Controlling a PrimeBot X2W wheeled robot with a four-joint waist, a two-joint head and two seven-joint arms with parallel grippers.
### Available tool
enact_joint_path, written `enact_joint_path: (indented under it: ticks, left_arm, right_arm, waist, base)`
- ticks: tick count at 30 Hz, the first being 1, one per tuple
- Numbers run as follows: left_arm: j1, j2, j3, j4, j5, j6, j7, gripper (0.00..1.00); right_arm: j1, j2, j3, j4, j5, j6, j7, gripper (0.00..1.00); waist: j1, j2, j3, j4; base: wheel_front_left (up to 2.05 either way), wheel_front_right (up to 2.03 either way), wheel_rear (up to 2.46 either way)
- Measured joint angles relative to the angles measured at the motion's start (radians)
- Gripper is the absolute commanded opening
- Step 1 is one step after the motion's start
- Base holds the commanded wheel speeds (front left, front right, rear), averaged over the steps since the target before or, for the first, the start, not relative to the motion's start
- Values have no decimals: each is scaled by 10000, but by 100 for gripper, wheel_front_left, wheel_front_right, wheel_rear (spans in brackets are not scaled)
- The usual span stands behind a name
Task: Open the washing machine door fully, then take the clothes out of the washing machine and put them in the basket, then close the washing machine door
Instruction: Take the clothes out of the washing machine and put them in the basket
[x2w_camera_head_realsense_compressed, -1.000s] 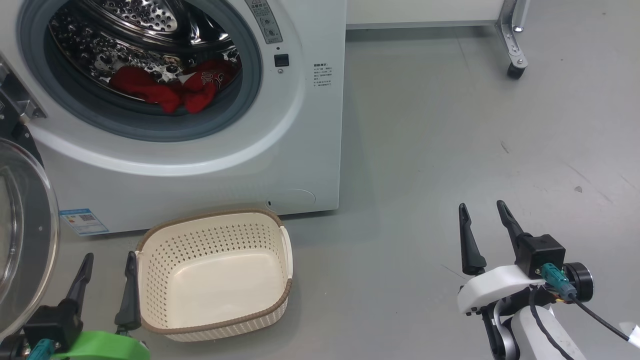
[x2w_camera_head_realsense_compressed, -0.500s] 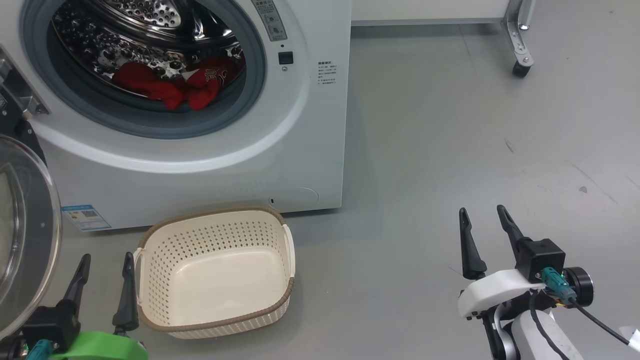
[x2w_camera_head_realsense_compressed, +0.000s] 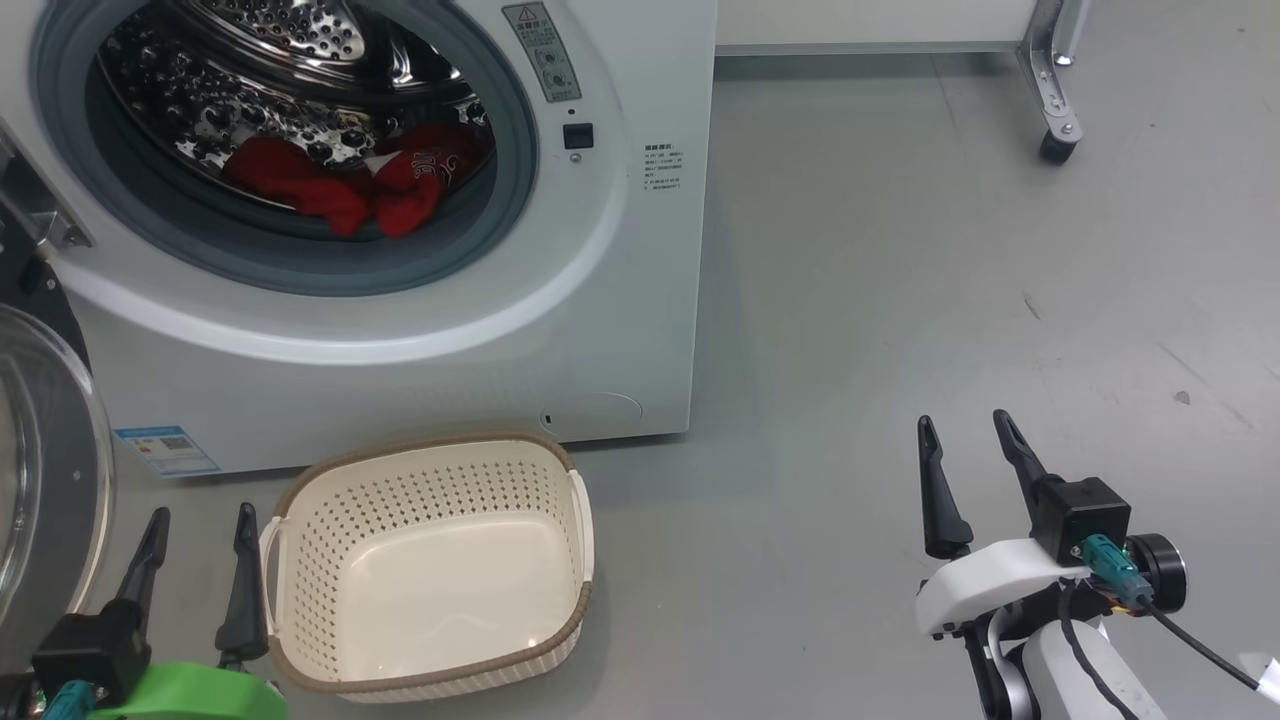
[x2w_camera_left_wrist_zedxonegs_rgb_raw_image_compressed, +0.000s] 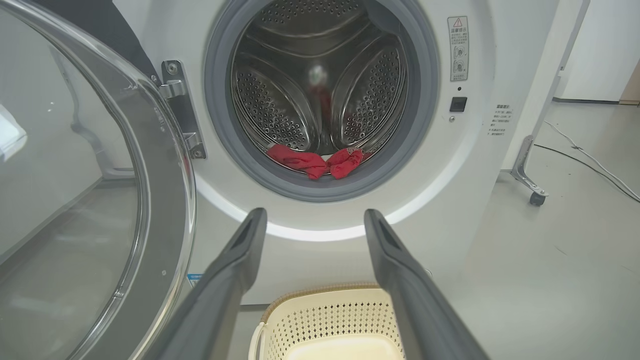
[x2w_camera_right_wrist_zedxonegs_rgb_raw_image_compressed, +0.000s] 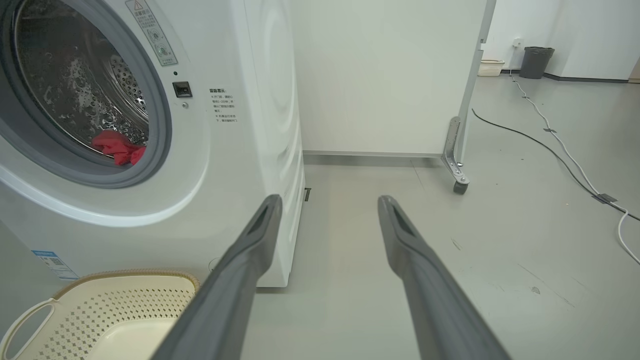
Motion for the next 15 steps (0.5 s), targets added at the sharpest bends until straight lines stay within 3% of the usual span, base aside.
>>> enact_joint_path:
  ticks: [15]
  left_arm:
    - [-15,-79,288,-341,343,-2,0,100]
  right_arm:
    - [1,6,-81,-48,21,-13,0,100]
  waist:
    - [0,0,101,89]
  base:
    - [102,-88,-13]
